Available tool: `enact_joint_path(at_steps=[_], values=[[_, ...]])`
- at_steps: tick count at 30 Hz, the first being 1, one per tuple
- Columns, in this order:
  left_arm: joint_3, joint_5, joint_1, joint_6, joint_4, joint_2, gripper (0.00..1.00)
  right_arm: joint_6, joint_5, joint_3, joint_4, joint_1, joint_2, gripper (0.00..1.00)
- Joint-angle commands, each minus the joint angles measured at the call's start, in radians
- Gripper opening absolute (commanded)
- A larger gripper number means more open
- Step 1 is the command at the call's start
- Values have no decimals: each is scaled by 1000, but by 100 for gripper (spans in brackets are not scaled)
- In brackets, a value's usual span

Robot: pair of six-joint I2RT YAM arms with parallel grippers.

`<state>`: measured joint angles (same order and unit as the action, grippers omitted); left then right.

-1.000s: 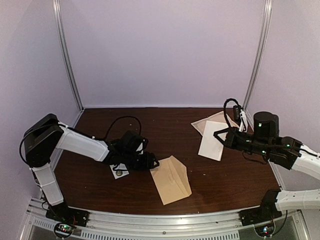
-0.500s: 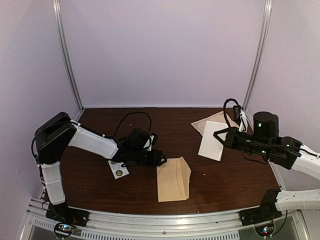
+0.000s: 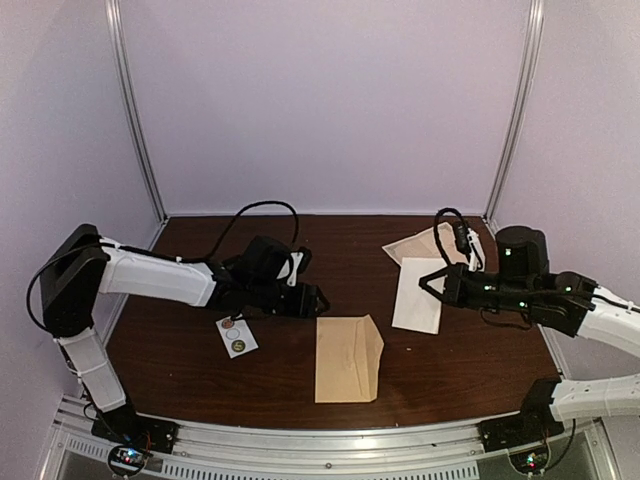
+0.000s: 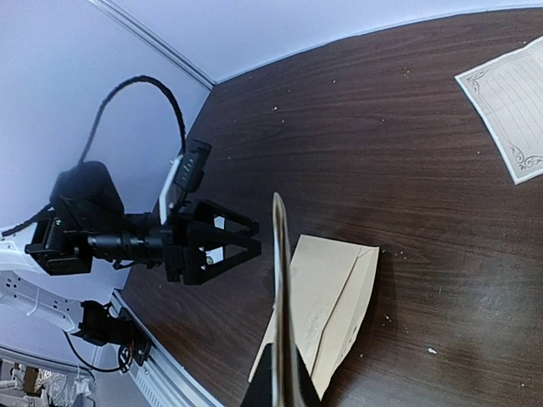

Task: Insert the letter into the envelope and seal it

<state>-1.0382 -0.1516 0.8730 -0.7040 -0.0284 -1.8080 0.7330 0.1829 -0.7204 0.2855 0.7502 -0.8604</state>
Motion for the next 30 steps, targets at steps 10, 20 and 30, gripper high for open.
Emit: enact_joint_path(at_steps=[10, 20, 30], values=[[212, -66, 37, -200, -45, 246, 63, 36, 275, -47, 44, -2, -200, 0], [246, -103, 61, -258, -55, 239, 59, 130, 351, -52, -2, -3, -360, 0], [238, -132, 61, -248, -55, 189, 56, 163, 330, -52, -61, -2, -482, 0]])
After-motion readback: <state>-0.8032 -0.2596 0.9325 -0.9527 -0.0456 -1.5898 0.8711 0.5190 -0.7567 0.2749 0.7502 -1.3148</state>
